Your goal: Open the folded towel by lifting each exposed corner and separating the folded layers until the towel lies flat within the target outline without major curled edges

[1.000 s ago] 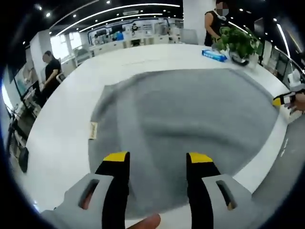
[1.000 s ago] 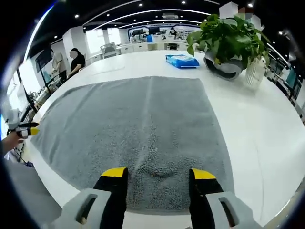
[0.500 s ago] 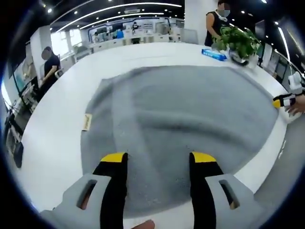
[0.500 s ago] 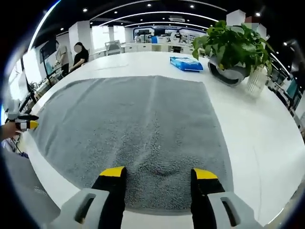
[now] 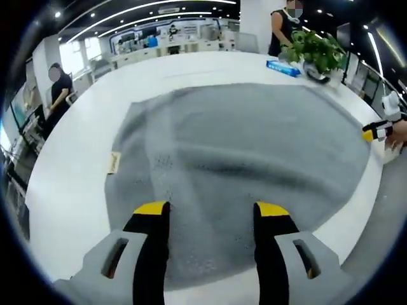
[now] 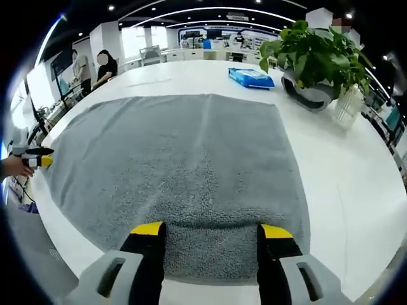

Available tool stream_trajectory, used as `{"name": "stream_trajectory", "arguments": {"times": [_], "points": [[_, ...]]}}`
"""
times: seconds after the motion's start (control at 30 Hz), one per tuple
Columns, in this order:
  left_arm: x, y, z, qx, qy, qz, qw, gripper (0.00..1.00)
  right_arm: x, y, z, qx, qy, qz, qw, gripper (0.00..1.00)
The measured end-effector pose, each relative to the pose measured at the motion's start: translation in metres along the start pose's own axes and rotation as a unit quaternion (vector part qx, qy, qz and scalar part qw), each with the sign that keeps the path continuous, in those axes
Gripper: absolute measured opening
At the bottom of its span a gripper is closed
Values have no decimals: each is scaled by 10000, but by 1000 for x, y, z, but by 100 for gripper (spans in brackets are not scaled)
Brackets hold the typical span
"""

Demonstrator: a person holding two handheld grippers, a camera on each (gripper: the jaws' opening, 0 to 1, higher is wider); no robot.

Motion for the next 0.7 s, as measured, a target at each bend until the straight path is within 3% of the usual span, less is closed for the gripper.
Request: {"name": "stream_trajectory", "arguments": {"times": [0.47,0.7], "points": [[16,-10,-33,162,-171,94,9997,54,14,12,-36,-16,-146,-15,9999,58],[25,-14,-50,216,-336,118,9991,55,19,17,-47,1,-65,-8,10000,58]]}}
Point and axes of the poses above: the point that each gripper's makers call its tool centre point, and the gripper's own axes: x roughly forward along the fingers, y roughly to its right, z roughly out of its underside, the point moved 10 cm from there along -x, roughly backward along the fingers, and after that the axes turned 15 degrees about -y, right-handed, at the moved point
